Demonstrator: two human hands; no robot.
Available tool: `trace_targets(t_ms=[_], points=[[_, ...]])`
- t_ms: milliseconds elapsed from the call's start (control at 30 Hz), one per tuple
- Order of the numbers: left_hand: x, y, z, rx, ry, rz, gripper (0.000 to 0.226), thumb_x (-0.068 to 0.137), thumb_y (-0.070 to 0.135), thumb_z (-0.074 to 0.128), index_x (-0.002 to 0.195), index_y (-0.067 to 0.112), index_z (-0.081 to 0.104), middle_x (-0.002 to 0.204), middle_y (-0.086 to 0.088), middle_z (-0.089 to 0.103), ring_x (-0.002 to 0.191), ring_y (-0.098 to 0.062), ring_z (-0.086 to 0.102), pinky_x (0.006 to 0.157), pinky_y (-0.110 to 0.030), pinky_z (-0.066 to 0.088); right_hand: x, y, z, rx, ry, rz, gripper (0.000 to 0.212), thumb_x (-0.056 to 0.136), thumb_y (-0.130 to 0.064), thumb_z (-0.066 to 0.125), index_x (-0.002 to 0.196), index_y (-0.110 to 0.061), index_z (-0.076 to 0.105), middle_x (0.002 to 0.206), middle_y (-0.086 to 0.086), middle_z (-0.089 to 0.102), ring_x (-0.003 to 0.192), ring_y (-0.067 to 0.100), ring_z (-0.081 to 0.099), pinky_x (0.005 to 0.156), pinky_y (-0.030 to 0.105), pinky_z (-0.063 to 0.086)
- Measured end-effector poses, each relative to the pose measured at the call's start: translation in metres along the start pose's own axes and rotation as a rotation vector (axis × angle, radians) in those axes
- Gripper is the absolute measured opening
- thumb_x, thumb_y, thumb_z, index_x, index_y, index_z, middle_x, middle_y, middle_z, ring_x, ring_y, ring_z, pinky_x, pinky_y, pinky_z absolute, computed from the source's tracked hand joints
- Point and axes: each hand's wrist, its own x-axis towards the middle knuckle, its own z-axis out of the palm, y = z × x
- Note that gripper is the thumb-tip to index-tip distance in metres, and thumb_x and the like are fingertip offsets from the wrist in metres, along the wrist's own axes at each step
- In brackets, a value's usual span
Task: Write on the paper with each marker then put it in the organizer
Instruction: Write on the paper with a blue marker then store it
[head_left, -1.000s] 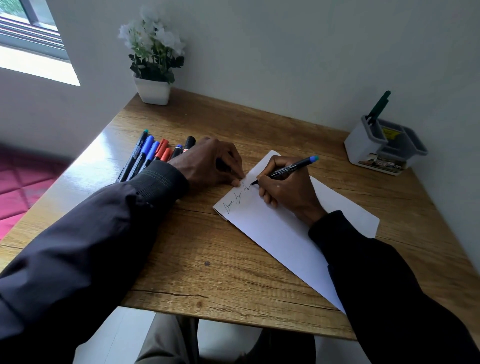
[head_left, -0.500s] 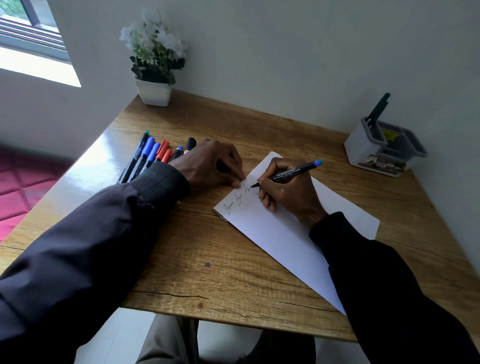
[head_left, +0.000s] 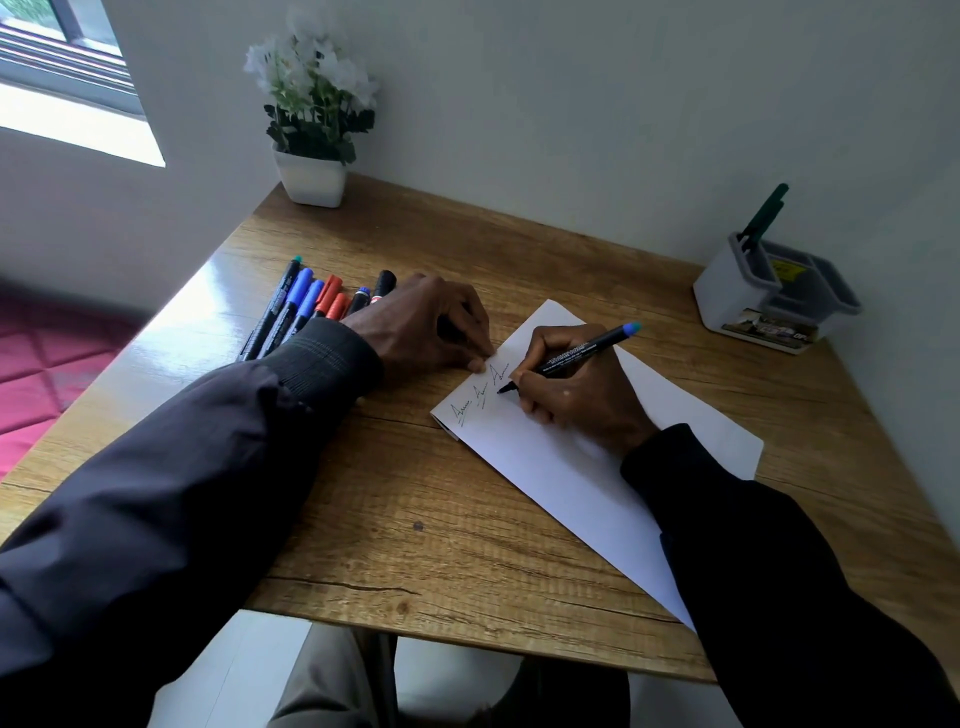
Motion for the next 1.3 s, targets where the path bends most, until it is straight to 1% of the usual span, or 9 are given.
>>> trace_targets(t_ms=[67, 233, 400, 467, 600, 733, 933, 1133, 1300], points=[[-0.001, 0.000, -0.001, -0.002, -0.001, -0.002, 0.021, 0.083, 0.016, 0.078, 0.105, 0.017, 0.079, 0.120, 0.006, 0.065, 0.107, -0.007, 0.063, 0.084, -0.003, 0.049, 0.000, 0.000, 0.001, -0.002, 0.029, 0.014, 0.016, 0.087, 0.009, 0.068, 0.073, 0.003, 0.064, 0.060, 0.020, 0.066, 0.043, 0.018, 0.060, 0.041, 0.021, 0.045], [0.000, 0.000, 0.000, 0.002, -0.011, -0.004, 0.020, 0.084, 0.016, 0.077, 0.104, 0.017, 0.079, 0.121, 0.007, 0.064, 0.109, -0.008, 0.062, 0.083, -0.007, 0.052, 0.003, 0.003, 0.001, 0.031, 0.102, 0.059, 0.021, 0.090, 0.005, 0.068, 0.073, -0.006, 0.062, 0.062, 0.023, 0.067, 0.043, 0.025, 0.061, 0.039, 0.027, 0.047], [0.000, 0.000, 0.001, 0.004, -0.014, -0.002, 0.020, 0.083, 0.016, 0.078, 0.103, 0.019, 0.079, 0.119, 0.007, 0.065, 0.108, -0.008, 0.063, 0.081, -0.011, 0.054, 0.001, 0.005, -0.001, 0.021, 0.066, 0.023, 0.016, 0.092, 0.005, 0.067, 0.077, 0.002, 0.061, 0.063, 0.022, 0.067, 0.045, 0.027, 0.062, 0.040, 0.030, 0.050], [0.000, 0.000, 0.001, 0.001, -0.010, -0.002, 0.020, 0.083, 0.017, 0.079, 0.103, 0.019, 0.079, 0.119, 0.008, 0.065, 0.107, -0.008, 0.063, 0.082, -0.010, 0.054, 0.001, 0.004, -0.001, 0.021, 0.037, 0.013, 0.015, 0.091, 0.006, 0.067, 0.077, 0.006, 0.061, 0.062, 0.022, 0.066, 0.044, 0.026, 0.061, 0.039, 0.029, 0.048], [-0.001, 0.002, 0.000, -0.009, -0.003, -0.014, 0.020, 0.083, 0.016, 0.078, 0.103, 0.018, 0.079, 0.119, 0.008, 0.065, 0.107, -0.007, 0.062, 0.084, -0.006, 0.051, 0.000, 0.002, 0.001, 0.010, 0.003, -0.004, 0.016, 0.089, 0.009, 0.067, 0.074, 0.004, 0.064, 0.060, 0.019, 0.066, 0.043, 0.018, 0.060, 0.041, 0.021, 0.044], [-0.001, 0.003, 0.000, -0.017, 0.002, -0.025, 0.020, 0.083, 0.016, 0.078, 0.103, 0.018, 0.079, 0.119, 0.008, 0.065, 0.106, -0.007, 0.063, 0.083, -0.004, 0.050, 0.001, 0.001, 0.002, -0.012, 0.027, 0.003, 0.015, 0.089, 0.007, 0.068, 0.075, 0.004, 0.064, 0.061, 0.019, 0.066, 0.044, 0.015, 0.061, 0.041, 0.021, 0.045], [-0.002, 0.003, -0.001, -0.006, -0.004, -0.010, 0.020, 0.083, 0.016, 0.078, 0.104, 0.017, 0.079, 0.120, 0.006, 0.065, 0.106, -0.007, 0.062, 0.086, -0.003, 0.049, 0.004, 0.007, 0.000, 0.035, 0.074, 0.029, 0.016, 0.092, 0.004, 0.067, 0.077, 0.000, 0.062, 0.063, 0.022, 0.067, 0.044, 0.026, 0.062, 0.040, 0.029, 0.049], [-0.002, 0.002, -0.001, -0.011, 0.000, -0.006, 0.021, 0.083, 0.015, 0.078, 0.104, 0.017, 0.078, 0.119, 0.005, 0.066, 0.105, -0.007, 0.063, 0.085, -0.006, 0.051, 0.008, 0.011, -0.004, 0.155, 0.112, 0.034, 0.019, 0.092, 0.008, 0.063, 0.076, -0.002, 0.061, 0.063, 0.022, 0.066, 0.043, 0.028, 0.058, 0.040, 0.026, 0.046], [-0.002, 0.001, -0.001, 0.003, 0.003, 0.008, 0.023, 0.084, 0.015, 0.078, 0.107, 0.017, 0.078, 0.120, 0.004, 0.066, 0.097, 0.001, 0.060, 0.080, -0.004, 0.050, 0.012, 0.015, -0.007, 0.215, 0.147, 0.041, 0.019, 0.094, 0.007, 0.061, 0.077, -0.002, 0.063, 0.066, 0.023, 0.066, 0.045, 0.027, 0.058, 0.041, 0.026, 0.045]])
